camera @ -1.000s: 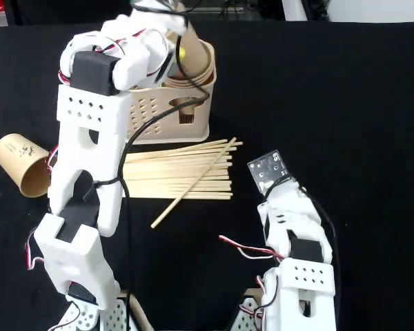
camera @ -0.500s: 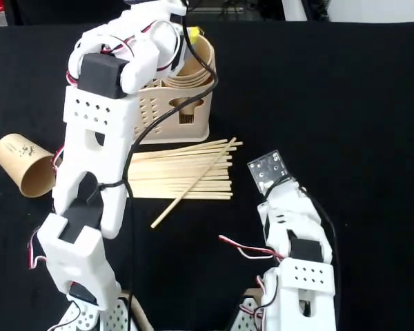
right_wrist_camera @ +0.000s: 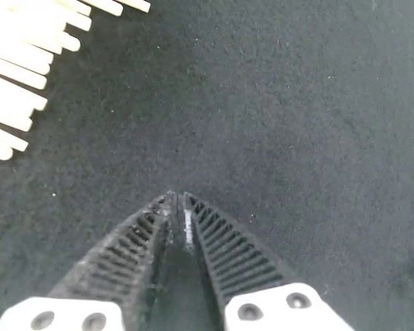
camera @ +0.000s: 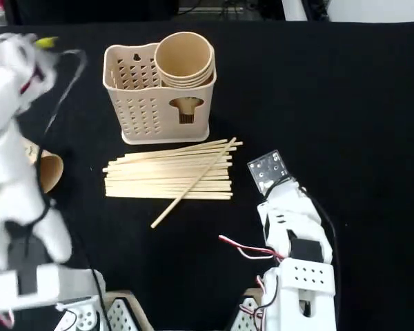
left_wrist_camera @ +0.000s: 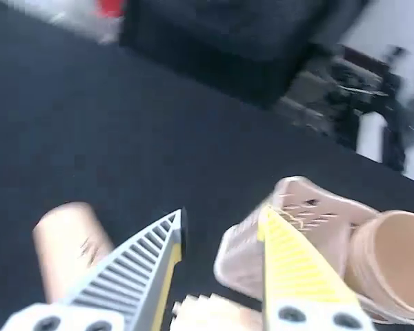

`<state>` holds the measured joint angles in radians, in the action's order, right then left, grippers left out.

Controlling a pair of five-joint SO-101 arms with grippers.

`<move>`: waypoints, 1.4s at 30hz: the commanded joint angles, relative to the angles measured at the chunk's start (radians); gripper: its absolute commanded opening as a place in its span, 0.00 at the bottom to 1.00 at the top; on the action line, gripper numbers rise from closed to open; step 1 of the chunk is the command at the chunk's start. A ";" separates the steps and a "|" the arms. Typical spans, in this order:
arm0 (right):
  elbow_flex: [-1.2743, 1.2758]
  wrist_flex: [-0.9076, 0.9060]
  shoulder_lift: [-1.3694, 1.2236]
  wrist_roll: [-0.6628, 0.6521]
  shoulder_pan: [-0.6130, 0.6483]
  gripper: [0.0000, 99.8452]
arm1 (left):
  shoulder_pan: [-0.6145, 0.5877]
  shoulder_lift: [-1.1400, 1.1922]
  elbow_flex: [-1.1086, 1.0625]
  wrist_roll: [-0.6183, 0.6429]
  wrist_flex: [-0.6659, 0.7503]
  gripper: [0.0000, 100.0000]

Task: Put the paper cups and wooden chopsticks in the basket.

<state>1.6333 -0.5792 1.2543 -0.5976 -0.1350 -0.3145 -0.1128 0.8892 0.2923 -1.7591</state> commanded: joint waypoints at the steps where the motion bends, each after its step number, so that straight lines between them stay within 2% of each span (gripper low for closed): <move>1: -0.005 0.023 0.012 -0.006 0.009 0.01 | -0.079 -0.305 -0.481 0.146 0.000 0.19; 4: -0.005 0.020 0.012 -0.006 0.009 0.01 | -0.065 -0.523 -0.814 0.196 0.071 0.20; 7: -0.005 0.018 0.012 -0.006 0.009 0.01 | -0.097 -0.738 -1.132 0.196 0.288 0.25; 12: -0.005 0.020 0.012 -0.006 0.009 0.01 | -0.142 -1.049 -1.689 0.196 0.638 0.26; 18: -0.005 0.020 0.010 -0.006 0.009 0.01 | -0.122 -1.315 -2.144 0.235 0.875 0.26; 21: -0.004 0.018 0.008 -0.005 0.032 0.01 | -0.122 -1.407 -2.265 0.285 0.924 0.26; 28: 0.005 0.021 0.010 -0.005 0.054 0.01 | -0.128 -1.593 -2.440 0.187 0.930 0.27; 30: 0.005 0.020 0.010 -0.005 0.052 0.01 | -0.130 -1.613 -2.463 0.106 0.936 0.27; 33: 0.004 0.018 0.010 -0.005 0.055 0.01 | -0.130 -1.614 -2.470 0.120 0.944 0.28; 39: 0.004 0.018 0.010 -0.005 0.055 0.01 | -0.131 -1.614 -2.537 0.120 1.100 0.28; 42: 0.004 0.018 0.010 -0.005 0.055 0.01 | -0.148 -1.613 -2.540 0.120 1.108 0.28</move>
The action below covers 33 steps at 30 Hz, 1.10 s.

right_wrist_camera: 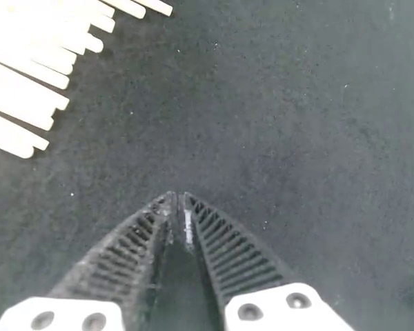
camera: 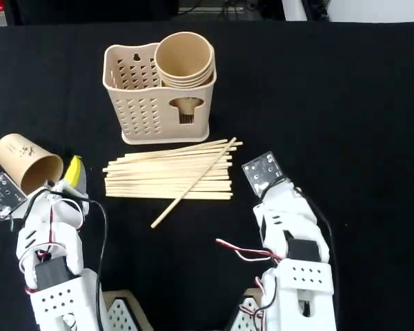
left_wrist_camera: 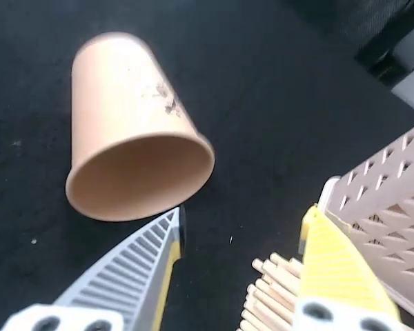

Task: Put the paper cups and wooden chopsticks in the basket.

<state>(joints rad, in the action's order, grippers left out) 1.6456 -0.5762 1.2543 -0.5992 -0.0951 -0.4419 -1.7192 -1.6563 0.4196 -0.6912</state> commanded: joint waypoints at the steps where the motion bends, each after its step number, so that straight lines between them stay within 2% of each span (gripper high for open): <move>1: -0.008 0.015 0.010 -0.003 0.015 0.01 | -0.025 -0.006 0.005 -0.008 0.041 0.28; 9: -0.010 0.014 0.004 -0.003 0.015 0.01 | -0.025 0.048 0.087 -0.002 -0.009 0.28; 11: -0.010 0.014 0.004 -0.003 0.015 0.01 | -0.022 0.129 0.165 0.008 -0.064 0.28; 15: -0.010 0.014 0.004 -0.003 0.015 0.01 | -0.024 0.374 0.292 0.069 -0.068 0.28; 20: -0.010 0.014 0.004 -0.003 0.015 0.01 | -0.031 0.700 0.424 0.163 0.021 0.27; 25: -0.010 0.014 0.004 -0.003 0.015 0.01 | -0.031 0.961 0.516 0.170 0.123 0.27; 29: -0.010 0.014 0.004 -0.003 0.015 0.01 | -0.074 1.071 0.561 0.193 0.183 0.27; 33: -0.012 0.014 0.004 -0.003 0.015 0.01 | -0.111 1.082 0.564 0.252 0.245 0.27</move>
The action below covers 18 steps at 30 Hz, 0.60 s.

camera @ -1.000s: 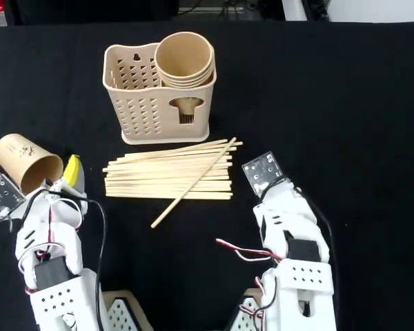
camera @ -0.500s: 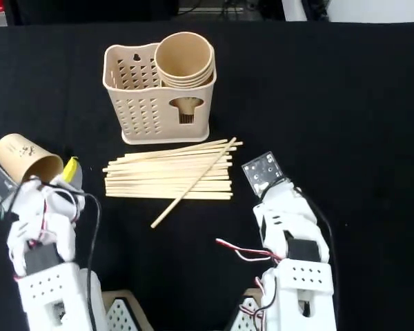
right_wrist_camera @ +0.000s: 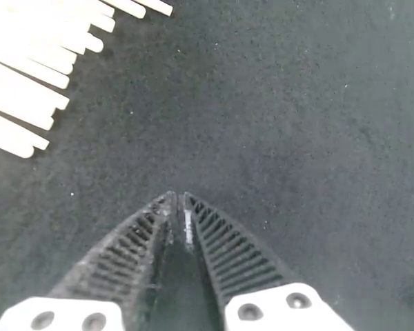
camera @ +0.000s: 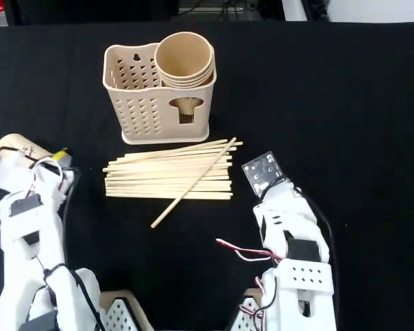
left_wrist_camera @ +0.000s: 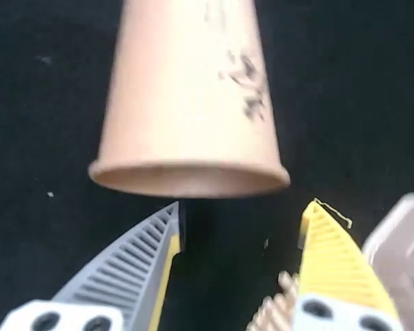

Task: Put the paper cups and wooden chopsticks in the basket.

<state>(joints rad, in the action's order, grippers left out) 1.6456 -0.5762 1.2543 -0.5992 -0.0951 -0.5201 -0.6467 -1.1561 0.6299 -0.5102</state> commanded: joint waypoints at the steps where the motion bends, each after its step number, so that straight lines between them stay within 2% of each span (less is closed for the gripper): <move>1: -0.012 0.014 0.004 -0.003 0.015 0.01 | -0.031 0.009 0.064 0.044 0.075 0.27; 12: -0.012 0.014 0.004 -0.003 0.015 0.01 | -0.001 0.023 0.013 0.038 0.292 0.27; 18: -0.012 0.014 0.005 -0.003 0.015 0.01 | -0.007 0.023 0.015 0.037 0.316 0.24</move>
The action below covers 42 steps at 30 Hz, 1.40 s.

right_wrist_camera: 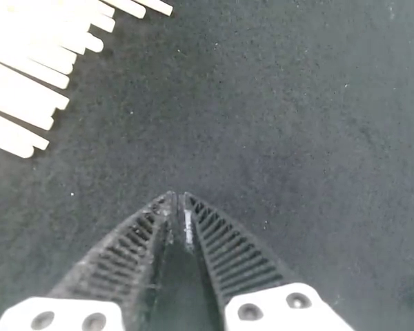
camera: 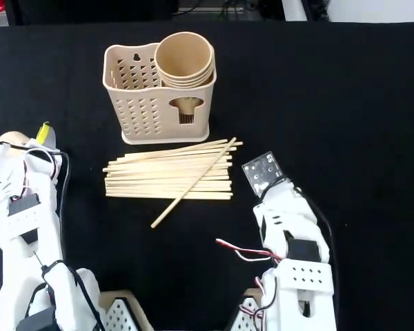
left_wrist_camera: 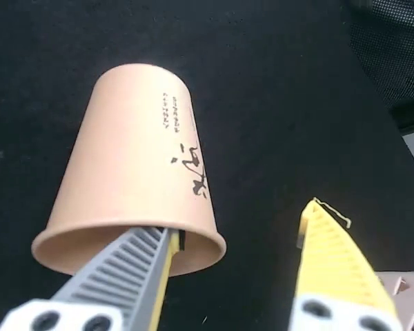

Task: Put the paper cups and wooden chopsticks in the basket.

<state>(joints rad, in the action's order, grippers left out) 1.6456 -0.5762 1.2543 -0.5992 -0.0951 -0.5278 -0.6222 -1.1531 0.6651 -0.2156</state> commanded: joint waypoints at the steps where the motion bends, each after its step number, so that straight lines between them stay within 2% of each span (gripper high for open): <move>1: -0.012 0.014 0.005 -0.003 0.015 0.01 | -0.010 -0.002 0.013 0.002 0.021 0.22; 7: -0.010 0.014 0.007 -0.003 0.015 0.01 | -0.013 0.089 0.062 -0.081 0.021 0.19; 13: -0.010 0.014 0.010 -0.003 0.015 0.01 | -0.067 0.218 0.140 -0.086 0.014 0.05; 15: -0.010 0.014 0.010 -0.003 0.015 0.01 | -0.073 0.219 0.142 -0.133 0.012 0.03; 20: -0.008 0.018 0.010 -0.003 0.017 0.01 | -0.073 0.115 0.125 -0.152 -0.095 0.03; 28: -0.008 0.018 0.010 -0.003 0.017 0.01 | -0.076 -0.213 0.041 -0.161 -0.311 0.03; 32: -0.008 0.018 0.010 -0.003 0.017 0.01 | -0.067 -0.404 0.013 -0.344 -0.427 0.03; 36: -0.008 0.017 0.010 -0.003 0.017 0.01 | 0.036 -0.566 0.041 -0.592 -0.618 0.03; 39: -0.008 0.015 0.010 -0.003 0.017 0.01 | 0.111 -0.628 0.143 -0.750 -0.776 0.03; 42: -0.007 0.015 0.010 -0.003 0.017 0.01 | 0.140 -0.611 0.340 -0.899 -0.944 0.03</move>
<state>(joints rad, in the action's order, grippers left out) 1.6456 -0.5762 1.2543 -0.5976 -0.0951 -0.4342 -1.2160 -1.0687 -0.0468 -0.9643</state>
